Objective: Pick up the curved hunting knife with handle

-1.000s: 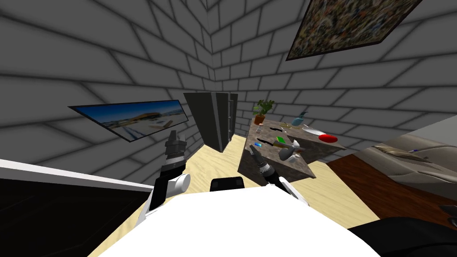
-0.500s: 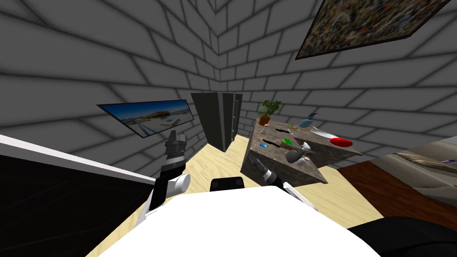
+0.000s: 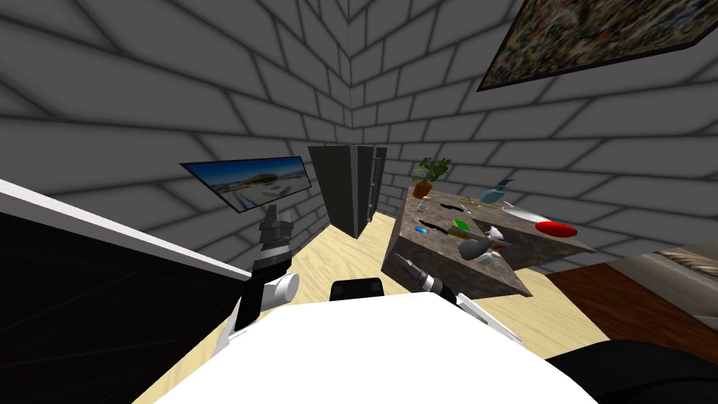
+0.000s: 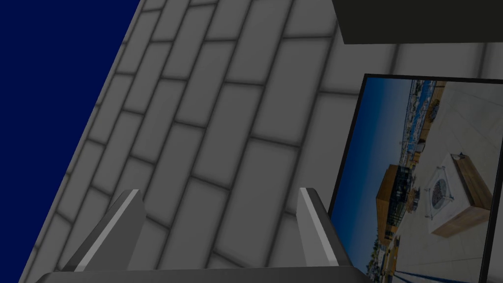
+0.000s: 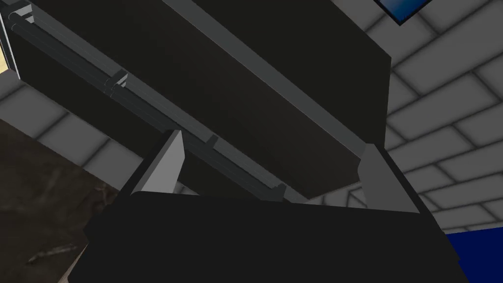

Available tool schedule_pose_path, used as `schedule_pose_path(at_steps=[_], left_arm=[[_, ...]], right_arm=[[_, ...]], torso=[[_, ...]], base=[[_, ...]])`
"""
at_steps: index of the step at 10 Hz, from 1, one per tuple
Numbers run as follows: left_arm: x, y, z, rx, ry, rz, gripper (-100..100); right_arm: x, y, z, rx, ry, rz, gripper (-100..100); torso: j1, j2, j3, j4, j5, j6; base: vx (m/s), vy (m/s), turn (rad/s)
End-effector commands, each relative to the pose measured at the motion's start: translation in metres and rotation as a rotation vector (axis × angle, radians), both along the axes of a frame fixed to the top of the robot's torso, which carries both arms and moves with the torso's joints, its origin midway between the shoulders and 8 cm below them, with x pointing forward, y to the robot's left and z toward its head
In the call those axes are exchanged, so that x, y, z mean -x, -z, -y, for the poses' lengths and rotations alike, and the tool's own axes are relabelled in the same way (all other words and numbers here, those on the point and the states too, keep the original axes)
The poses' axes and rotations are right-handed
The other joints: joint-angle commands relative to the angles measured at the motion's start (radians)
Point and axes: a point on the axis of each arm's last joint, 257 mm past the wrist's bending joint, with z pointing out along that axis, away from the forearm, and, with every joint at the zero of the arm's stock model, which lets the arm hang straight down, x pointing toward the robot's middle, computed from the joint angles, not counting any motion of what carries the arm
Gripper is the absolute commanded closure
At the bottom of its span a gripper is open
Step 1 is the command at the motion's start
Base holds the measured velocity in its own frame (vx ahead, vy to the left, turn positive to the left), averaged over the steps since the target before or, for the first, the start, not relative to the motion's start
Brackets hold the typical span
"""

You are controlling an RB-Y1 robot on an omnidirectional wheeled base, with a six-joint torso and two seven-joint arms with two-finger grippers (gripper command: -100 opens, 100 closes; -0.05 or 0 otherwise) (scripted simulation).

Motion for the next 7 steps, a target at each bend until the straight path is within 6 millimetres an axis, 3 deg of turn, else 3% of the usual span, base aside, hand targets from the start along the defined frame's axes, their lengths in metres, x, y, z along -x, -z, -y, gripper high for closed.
schedule_pose_path(at_steps=[1,4,5,7], left_arm=[[0.0,0.0,0.0,0.0,0.0,0.0,0],[0.0,0.0,0.0,0.0,0.0,0.0,0],[0.0,0.0,0.0,0.0,0.0,0.0,0],[0.0,0.0,0.0,0.0,0.0,0.0,0]], right_arm=[[0.026,0.03,0.01,0.088,-0.047,-0.06,-100],[0.058,0.069,0.048,0.216,-0.084,-0.158,-100],[0.079,0.086,0.058,0.27,-0.121,-0.198,-100],[0.086,0.093,0.077,0.312,-0.124,-0.228,-100]], torso=[[0.0,0.0,0.0,0.0,0.0,0.0],[0.001,0.0,0.0,0.0,0.0,0.0],[0.0,0.0,0.0,0.0,0.0,0.0],[-0.001,0.0,0.0,0.0,0.0,0.0]], base=[[-0.007,0.098,0.137],[0.0,0.085,0.083],[-0.004,0.082,0.128],[-0.006,0.05,0.024]])
